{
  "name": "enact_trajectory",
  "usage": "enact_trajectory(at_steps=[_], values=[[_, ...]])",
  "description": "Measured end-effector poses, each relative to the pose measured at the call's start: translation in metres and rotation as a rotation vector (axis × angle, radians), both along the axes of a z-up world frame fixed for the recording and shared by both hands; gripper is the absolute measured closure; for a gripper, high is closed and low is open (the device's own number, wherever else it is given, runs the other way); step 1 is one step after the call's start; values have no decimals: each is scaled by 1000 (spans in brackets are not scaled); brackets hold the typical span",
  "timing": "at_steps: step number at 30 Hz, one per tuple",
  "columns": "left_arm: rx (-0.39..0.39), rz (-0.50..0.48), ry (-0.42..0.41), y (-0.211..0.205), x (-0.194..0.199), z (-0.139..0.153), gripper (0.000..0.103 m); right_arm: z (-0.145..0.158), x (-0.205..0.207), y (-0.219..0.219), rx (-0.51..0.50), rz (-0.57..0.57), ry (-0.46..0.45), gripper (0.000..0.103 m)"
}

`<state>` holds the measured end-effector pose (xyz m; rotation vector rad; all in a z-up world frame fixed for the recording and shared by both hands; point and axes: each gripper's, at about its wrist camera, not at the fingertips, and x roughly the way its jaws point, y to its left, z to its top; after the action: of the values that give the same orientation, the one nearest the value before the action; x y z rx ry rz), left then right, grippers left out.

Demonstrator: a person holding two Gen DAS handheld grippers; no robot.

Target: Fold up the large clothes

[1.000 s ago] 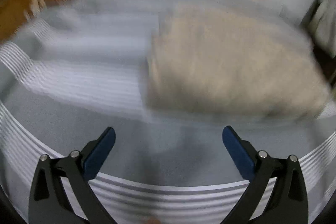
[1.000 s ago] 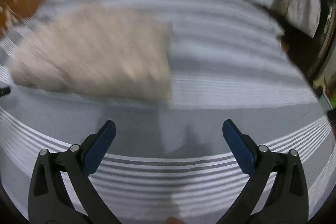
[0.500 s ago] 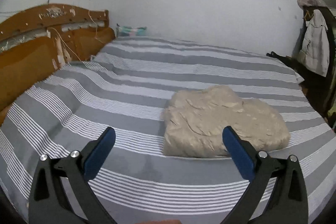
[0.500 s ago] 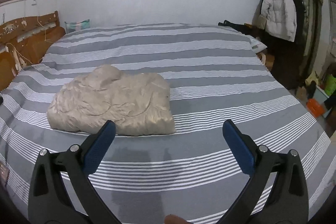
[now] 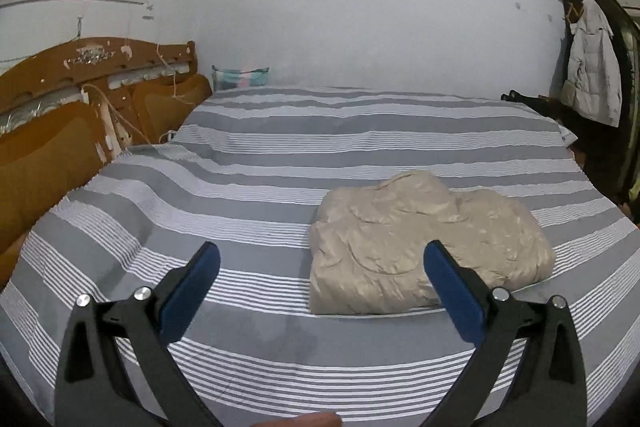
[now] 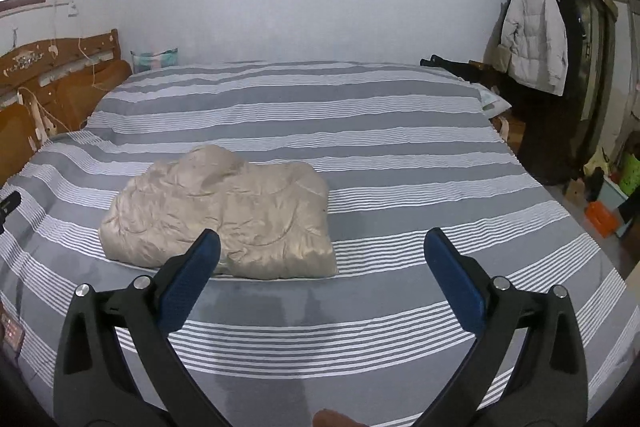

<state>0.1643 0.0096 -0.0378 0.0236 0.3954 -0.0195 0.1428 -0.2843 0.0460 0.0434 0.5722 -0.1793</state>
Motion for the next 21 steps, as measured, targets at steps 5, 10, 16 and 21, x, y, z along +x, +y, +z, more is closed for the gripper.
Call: enact_trajectory(at_steps=[5, 10, 16, 21], values=[[-10, 11, 8, 3, 0, 2, 2, 3, 0, 1, -2, 3, -2, 3], [-4, 18, 12, 4, -2, 2, 2, 3, -1, 3, -4, 10, 5, 3], [1, 23, 20, 6, -6, 0, 2, 4, -3, 1, 1, 19, 8, 3], [17, 10, 9, 2, -9, 1, 2, 5, -4, 2, 1, 22, 2, 3]])
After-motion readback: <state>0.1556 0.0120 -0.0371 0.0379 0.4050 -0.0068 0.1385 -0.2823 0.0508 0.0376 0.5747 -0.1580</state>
